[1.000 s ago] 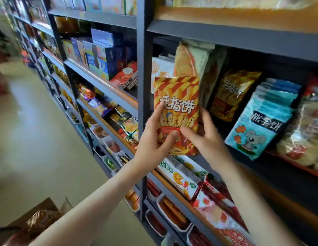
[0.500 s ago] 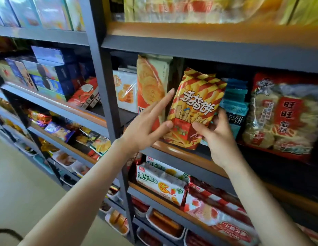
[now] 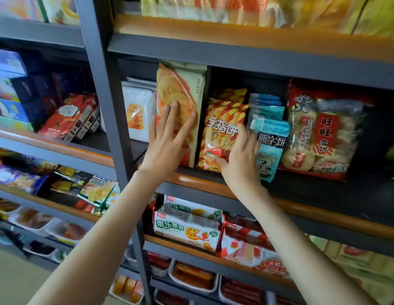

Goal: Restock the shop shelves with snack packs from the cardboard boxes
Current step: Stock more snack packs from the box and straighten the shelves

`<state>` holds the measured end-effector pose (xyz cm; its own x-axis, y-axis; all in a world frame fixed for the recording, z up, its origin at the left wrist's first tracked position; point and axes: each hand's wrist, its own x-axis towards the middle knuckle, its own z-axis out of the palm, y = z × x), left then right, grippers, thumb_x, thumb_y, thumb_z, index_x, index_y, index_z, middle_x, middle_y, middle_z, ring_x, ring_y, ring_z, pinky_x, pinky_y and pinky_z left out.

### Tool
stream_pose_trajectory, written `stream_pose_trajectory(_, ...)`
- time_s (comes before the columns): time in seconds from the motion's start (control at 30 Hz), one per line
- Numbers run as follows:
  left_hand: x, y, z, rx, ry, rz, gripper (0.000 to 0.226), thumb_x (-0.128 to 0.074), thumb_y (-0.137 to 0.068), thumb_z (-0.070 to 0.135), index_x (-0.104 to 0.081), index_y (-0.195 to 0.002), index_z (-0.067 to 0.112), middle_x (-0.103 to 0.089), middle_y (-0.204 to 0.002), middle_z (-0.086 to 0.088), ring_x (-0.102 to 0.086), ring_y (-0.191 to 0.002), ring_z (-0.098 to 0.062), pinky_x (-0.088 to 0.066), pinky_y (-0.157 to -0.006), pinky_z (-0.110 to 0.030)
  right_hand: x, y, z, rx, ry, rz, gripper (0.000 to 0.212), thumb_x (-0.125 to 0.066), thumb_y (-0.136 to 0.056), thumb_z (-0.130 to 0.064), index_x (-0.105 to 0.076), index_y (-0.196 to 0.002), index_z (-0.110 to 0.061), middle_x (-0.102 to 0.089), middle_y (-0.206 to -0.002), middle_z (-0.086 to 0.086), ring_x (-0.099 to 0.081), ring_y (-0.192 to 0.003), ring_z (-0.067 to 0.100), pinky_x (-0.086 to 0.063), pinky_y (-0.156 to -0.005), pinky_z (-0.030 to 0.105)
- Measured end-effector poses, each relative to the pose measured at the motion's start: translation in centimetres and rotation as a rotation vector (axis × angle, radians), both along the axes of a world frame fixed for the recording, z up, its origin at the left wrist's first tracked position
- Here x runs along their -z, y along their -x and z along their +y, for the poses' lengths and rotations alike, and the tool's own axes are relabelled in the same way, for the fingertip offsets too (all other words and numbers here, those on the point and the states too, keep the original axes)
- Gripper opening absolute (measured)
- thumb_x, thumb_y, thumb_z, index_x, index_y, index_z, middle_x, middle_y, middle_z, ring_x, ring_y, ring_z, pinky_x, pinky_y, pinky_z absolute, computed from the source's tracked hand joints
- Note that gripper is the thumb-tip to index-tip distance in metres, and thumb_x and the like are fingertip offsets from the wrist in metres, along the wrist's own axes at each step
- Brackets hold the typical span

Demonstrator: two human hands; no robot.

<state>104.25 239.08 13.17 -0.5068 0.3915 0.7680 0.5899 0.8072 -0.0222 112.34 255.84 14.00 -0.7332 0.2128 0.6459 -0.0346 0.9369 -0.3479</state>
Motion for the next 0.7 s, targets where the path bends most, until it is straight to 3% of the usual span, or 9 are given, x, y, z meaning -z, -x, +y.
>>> stream_pose_trajectory(0.1,0.3,0.9,-0.9,0.051,0.045,-0.002,0.11,-0.085,-0.064,0.018,-0.017,-0.151,0.023,-0.01,-0.156,-0.026,-0.005,-0.144,-0.039,-0.007,-0.113,-0.054,0.1,0.1,0.2,0.079,-0.327,-0.006,0.11,-0.083,-0.069,-0.013,-0.011,-0.151,-0.019,-0.023,-0.152,0.018,-0.029,-0.132,0.037,-0.033,-0.108,0.049)
stream_pose_trajectory(0.2,0.1,1.3,-1.5,0.099,0.076,-0.007,0.114,-0.087,-0.061,0.02,-0.017,-0.151,0.021,-0.007,-0.156,-0.026,-0.002,-0.144,-0.038,-0.01,-0.114,-0.057,-0.9,0.9,0.4,0.032,-0.469,-0.174,0.11,-0.08,-0.074,-0.029,-0.003,-0.154,-0.019,-0.005,-0.16,0.013,-0.003,-0.146,0.033,0.005,-0.114,0.041)
stream_pose_trajectory(0.27,0.0,1.3,-1.6,0.121,0.08,-0.01,0.113,-0.087,-0.062,0.021,-0.017,-0.151,0.021,-0.007,-0.156,-0.027,-0.001,-0.144,-0.039,-0.011,-0.114,-0.058,-1.7,1.7,0.5,0.001,-0.488,-0.288,0.109,-0.074,-0.078,-0.041,0.001,-0.153,-0.017,0.003,-0.16,0.012,0.008,-0.147,0.029,0.013,-0.112,0.038)
stream_pose_trajectory(0.33,0.0,1.5,-1.8,0.127,0.084,-0.002,0.113,-0.087,-0.063,0.021,-0.016,-0.151,0.021,-0.007,-0.156,-0.027,-0.003,-0.144,-0.039,-0.012,-0.114,-0.058,-2.3,2.4,0.5,-0.043,-0.416,-0.403,0.104,-0.067,-0.081,-0.05,0.001,-0.153,-0.018,0.011,-0.16,0.009,0.014,-0.147,0.026,0.01,-0.115,0.038)
stream_pose_trajectory(0.43,0.1,1.8,-1.9,0.131,0.095,0.001,0.114,-0.087,-0.064,0.023,-0.014,-0.152,0.022,-0.006,-0.157,-0.025,-0.001,-0.145,-0.038,-0.01,-0.114,-0.055,-2.4,3.3,0.3,-0.045,-0.345,-0.479,0.096,-0.061,-0.087,-0.047,0.002,-0.153,-0.02,0.016,-0.16,0.008,0.017,-0.146,0.024,0.009,-0.116,0.038)
stream_pose_trajectory(0.6,-0.1,1.9,-2.0,0.134,0.11,0.036,0.115,-0.087,-0.063,0.029,-0.015,-0.152,0.021,-0.006,-0.156,-0.026,0.001,-0.144,-0.038,-0.008,-0.114,-0.054,-1.3,4.5,-0.6,0.024,-0.343,-0.438,0.115,-0.072,-0.079,-0.043,0.019,-0.148,-0.034,0.033,-0.154,0.002,0.028,-0.142,0.027,0.001,-0.112,0.062)
stream_pose_trajectory(0.7,-0.5,1.9,-2.3,0.084,0.134,0.089,0.115,-0.087,-0.06,0.038,-0.019,-0.151,0.022,-0.008,-0.155,-0.026,0.0,-0.142,-0.042,-0.003,-0.111,-0.058,-0.8,5.5,-0.7,0.077,-0.401,-0.436,0.115,-0.074,-0.08,-0.034,0.019,-0.149,-0.032,0.034,-0.153,0.003,0.03,-0.141,0.03,-0.005,-0.112,0.063)
